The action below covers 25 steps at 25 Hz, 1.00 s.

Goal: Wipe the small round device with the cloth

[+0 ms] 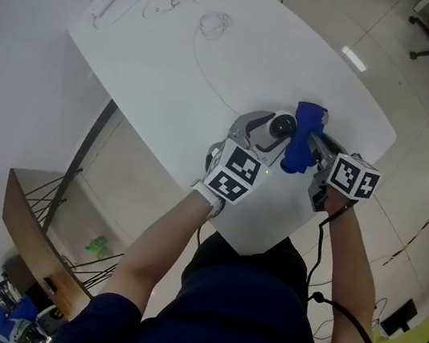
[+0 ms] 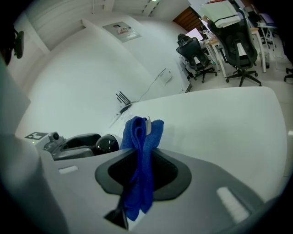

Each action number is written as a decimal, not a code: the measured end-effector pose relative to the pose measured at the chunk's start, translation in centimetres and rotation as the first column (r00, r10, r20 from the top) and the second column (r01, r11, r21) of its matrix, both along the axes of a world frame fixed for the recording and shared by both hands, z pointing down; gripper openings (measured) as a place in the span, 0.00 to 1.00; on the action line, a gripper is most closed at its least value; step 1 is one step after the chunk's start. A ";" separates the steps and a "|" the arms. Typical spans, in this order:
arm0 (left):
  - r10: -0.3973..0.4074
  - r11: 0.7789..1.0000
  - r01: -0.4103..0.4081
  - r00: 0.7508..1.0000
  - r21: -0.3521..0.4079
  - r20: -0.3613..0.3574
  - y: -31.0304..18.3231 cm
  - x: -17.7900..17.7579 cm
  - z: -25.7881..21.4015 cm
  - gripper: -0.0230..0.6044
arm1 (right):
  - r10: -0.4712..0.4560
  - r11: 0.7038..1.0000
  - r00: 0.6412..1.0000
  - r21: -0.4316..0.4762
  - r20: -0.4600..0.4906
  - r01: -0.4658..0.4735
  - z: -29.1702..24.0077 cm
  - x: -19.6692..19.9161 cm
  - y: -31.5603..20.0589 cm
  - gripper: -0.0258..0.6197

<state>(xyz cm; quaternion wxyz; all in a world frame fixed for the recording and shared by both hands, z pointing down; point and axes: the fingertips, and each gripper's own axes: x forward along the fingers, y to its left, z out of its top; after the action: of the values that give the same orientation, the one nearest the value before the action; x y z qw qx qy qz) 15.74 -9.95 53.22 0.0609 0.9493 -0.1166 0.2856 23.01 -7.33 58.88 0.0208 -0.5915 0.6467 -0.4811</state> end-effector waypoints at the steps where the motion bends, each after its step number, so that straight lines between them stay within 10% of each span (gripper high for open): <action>1: 0.003 1.000 -0.003 1.000 -0.003 0.005 0.0 0.0 0.1 0.38 | -0.010 1.000 1.000 -0.027 -0.012 0.010 0.7 -0.1 0.0 0.19; 15: -0.140 0.985 0.136 0.990 -0.104 -0.035 -2.5 -3.8 -1.2 0.35 | -0.080 0.994 0.993 -0.073 0.089 0.087 0.8 -6.6 2.0 0.19; 20: -0.146 0.988 0.146 0.989 -0.043 -0.003 -1.7 -5.3 -1.5 0.34 | -0.083 0.996 0.986 0.006 -0.145 0.085 -3.4 -4.4 1.2 0.19; 25: -0.097 0.995 0.094 0.993 0.046 0.068 -0.7 -4.8 0.2 0.35 | -0.214 0.943 0.874 0.140 -0.435 0.301 -9.6 -7.3 -0.6 0.19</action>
<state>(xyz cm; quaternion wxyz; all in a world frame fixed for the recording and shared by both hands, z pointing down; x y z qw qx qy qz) 10.92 -10.65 53.37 0.0502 0.9330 -0.1700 0.3131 15.71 -7.92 49.32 -0.1210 -0.5827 0.7553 -0.2744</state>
